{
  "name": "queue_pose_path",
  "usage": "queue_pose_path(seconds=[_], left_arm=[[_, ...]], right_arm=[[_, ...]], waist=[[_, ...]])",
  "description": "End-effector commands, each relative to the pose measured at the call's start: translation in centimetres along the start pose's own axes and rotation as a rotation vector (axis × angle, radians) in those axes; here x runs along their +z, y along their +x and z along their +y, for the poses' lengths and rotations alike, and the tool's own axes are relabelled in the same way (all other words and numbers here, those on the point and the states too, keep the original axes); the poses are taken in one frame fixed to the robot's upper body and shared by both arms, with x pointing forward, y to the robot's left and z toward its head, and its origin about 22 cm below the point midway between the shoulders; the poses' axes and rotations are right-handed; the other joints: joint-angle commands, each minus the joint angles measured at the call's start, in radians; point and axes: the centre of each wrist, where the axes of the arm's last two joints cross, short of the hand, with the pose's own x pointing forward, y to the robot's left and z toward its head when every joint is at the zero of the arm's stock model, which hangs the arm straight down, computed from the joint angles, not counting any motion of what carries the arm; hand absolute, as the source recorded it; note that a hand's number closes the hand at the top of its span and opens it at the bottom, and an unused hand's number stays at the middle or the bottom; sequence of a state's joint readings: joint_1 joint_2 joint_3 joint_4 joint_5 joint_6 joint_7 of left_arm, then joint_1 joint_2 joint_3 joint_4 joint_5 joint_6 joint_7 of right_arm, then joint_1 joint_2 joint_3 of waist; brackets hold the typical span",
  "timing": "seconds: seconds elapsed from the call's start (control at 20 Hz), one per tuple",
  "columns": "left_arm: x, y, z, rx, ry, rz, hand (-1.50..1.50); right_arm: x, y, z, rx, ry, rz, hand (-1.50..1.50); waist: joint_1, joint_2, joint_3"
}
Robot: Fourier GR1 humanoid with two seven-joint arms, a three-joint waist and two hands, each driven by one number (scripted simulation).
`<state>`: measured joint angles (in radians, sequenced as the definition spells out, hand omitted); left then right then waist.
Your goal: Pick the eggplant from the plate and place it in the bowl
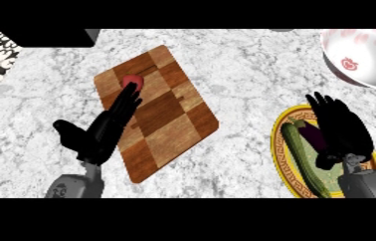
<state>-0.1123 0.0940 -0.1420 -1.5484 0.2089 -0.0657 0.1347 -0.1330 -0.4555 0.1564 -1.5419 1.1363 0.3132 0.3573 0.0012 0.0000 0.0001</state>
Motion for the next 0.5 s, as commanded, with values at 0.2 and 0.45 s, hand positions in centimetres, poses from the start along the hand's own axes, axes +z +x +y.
queue_pose_path(seconds=[0.2, 0.45], left_arm=[[-1.4, 1.6, -1.3, -0.001, 0.011, 0.010, 0.00], [-0.1, -0.9, 0.4, -0.004, 0.001, 0.002, 0.00]], right_arm=[[-0.4, -0.5, 3.7, 0.009, -0.060, -0.113, 1.50], [-2.4, -1.8, 0.6, 0.033, -0.068, -0.143, 1.50]], waist=[[0.000, 0.000, 0.000], [0.000, 0.000, 0.000]])
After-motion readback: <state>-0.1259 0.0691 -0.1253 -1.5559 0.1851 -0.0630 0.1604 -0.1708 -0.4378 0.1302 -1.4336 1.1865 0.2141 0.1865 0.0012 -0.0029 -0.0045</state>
